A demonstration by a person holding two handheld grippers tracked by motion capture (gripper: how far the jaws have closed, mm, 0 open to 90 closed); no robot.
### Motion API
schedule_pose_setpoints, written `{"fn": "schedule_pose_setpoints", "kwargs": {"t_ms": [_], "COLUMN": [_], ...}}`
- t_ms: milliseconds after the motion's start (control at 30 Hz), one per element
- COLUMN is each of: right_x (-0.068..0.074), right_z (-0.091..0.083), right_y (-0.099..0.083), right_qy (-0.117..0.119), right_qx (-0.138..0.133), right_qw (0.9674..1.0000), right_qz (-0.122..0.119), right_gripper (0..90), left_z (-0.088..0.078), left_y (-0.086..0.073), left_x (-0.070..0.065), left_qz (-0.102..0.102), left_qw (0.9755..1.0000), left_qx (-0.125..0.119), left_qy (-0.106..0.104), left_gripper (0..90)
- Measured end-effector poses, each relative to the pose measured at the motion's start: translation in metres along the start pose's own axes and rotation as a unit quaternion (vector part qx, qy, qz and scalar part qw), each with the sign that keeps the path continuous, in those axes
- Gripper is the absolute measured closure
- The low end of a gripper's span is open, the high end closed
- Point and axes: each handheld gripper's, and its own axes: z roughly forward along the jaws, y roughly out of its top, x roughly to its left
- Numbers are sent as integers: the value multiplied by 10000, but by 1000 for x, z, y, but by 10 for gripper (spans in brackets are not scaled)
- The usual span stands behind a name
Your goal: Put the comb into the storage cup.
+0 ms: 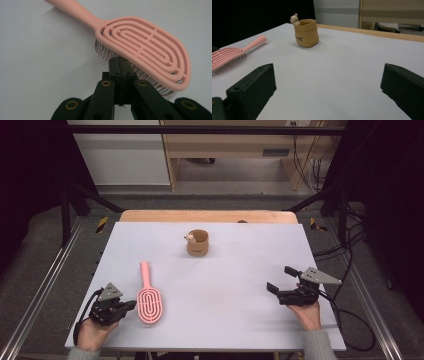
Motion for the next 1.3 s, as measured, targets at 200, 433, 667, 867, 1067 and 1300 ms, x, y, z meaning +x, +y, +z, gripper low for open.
{"fn": "schedule_pose_setpoints", "kwargs": {"t_ms": [200,433,667,867,1067,1300], "right_x": [0,0,0,0,0,0], "right_z": [0,0,0,0,0,1], "right_y": [0,0,0,0,0,0], "right_qy": [-6,-5,-2,-5,-3,0], "right_qx": [1,1,-1,1,0,2], "right_qw": [10000,10000,10000,10000,10000,10000], "right_qz": [6,6,6,6,5,14], "right_gripper": [4,4,4,4,4,4], "left_z": [3,6,13,18,23,29], "left_y": [2,3,6,8,9,12], "left_x": [-5,-10,-20,-25,-28,-33], "left_qz": [75,147,251,310,355,421], "left_qw": [9999,9997,9992,9988,9988,9987], "left_qx": [21,47,65,65,11,-69], "left_qy": [-80,-189,-318,-361,-341,-268], "left_gripper": [899,899,899,898,899,899]}}
